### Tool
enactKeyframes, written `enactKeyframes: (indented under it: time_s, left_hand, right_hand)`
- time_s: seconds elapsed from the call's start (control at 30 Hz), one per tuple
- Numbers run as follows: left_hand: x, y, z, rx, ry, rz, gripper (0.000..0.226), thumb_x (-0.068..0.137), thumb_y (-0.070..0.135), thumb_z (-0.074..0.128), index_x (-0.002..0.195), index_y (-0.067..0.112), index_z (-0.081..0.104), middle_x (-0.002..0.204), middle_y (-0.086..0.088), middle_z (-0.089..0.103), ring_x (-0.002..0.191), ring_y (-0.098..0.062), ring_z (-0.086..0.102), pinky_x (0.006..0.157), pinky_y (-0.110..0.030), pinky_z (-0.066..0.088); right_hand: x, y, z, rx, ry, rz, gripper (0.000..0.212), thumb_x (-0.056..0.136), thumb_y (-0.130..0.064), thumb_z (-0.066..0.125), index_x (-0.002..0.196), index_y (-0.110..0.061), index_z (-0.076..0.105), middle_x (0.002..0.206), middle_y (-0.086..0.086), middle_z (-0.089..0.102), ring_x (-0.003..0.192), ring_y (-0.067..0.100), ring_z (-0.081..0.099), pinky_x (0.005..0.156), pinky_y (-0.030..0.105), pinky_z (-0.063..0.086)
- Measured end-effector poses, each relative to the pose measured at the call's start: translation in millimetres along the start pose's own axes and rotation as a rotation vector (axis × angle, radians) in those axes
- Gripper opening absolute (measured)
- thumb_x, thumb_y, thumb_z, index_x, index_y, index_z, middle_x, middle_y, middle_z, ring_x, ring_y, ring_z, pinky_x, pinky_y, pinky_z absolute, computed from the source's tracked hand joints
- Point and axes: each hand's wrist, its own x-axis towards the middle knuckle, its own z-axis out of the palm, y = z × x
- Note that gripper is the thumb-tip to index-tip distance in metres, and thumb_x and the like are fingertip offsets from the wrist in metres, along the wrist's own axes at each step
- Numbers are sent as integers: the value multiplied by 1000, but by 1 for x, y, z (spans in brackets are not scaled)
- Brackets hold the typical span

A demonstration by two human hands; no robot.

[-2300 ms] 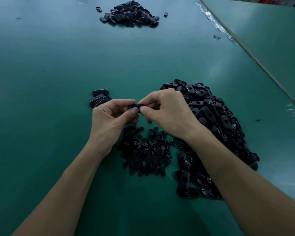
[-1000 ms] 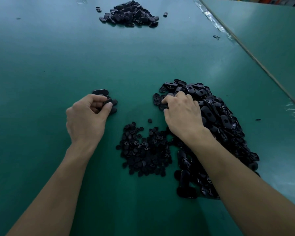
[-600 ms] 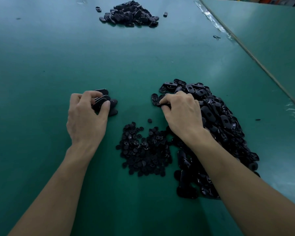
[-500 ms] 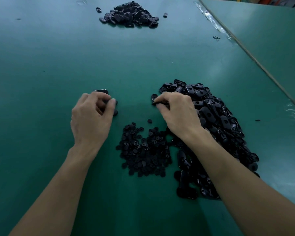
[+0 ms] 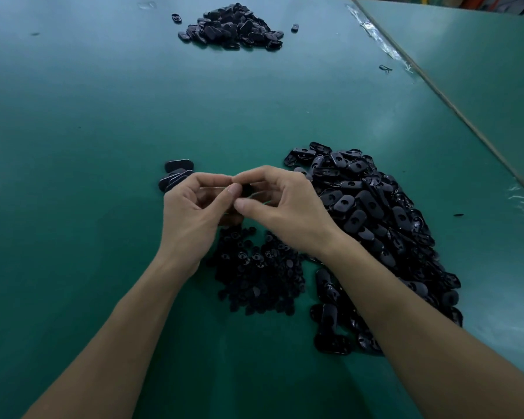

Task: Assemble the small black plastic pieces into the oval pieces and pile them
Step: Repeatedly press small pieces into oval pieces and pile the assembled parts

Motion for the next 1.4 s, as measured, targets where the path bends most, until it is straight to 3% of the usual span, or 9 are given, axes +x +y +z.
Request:
enactKeyframes:
  time_s: [0.17,0.43,0.87,1.07,1.2,1.33,1.4]
  left_hand:
    - [0,0,-2,-30,1,-4,22,79,26,76,90,9,68,73,-7,75,61,-17,71,58,-24,58]
    - [2,-2,-3,-73,-9,-30,18,78,20,76,94,13,71,78,-3,75,68,-16,73,63,-21,57]
    - [3,-5,-3,-67,-14,9,20,86,3,72,104,11,70,83,-1,76,75,-14,73,69,-22,58]
    - [0,-5,-2,44,-38,58,28,80,22,76,106,12,69,91,-2,78,83,-16,74,74,-26,59]
    - [1,-6,-3,88,-32,103,15,85,12,76,99,16,72,87,2,77,79,-12,72,73,-24,59]
    - [2,-7,-3,71,13,107,14,95,6,67,101,17,70,84,5,73,81,-12,72,68,-24,59]
    - [3,-7,-2,56,51,104,14,99,5,60,105,15,68,85,6,71,84,-16,74,67,-26,60]
  right_hand:
    - [2,2,-2,25,30,64,14,89,-19,75,104,-18,73,83,-2,75,73,8,69,69,22,51]
    - [1,-2,-7,48,90,72,10,93,-13,71,88,-22,70,77,-2,73,67,11,71,64,24,53]
    - [0,1,-8,104,81,103,9,95,-9,67,93,-18,68,81,4,76,68,16,74,59,21,53]
    - [0,-1,-6,142,49,112,8,97,-7,63,94,-14,65,84,7,77,71,18,75,62,24,55]
    - [0,-1,-7,37,44,110,6,94,-12,69,95,-17,71,82,2,77,69,14,74,63,23,54]
    - [-1,3,-11,-277,-5,116,19,90,-24,74,108,-19,75,80,-10,70,70,0,66,69,11,52]
    - [-2,3,-12,-402,-70,123,20,89,-27,75,108,-20,75,84,-9,69,76,0,64,76,16,54]
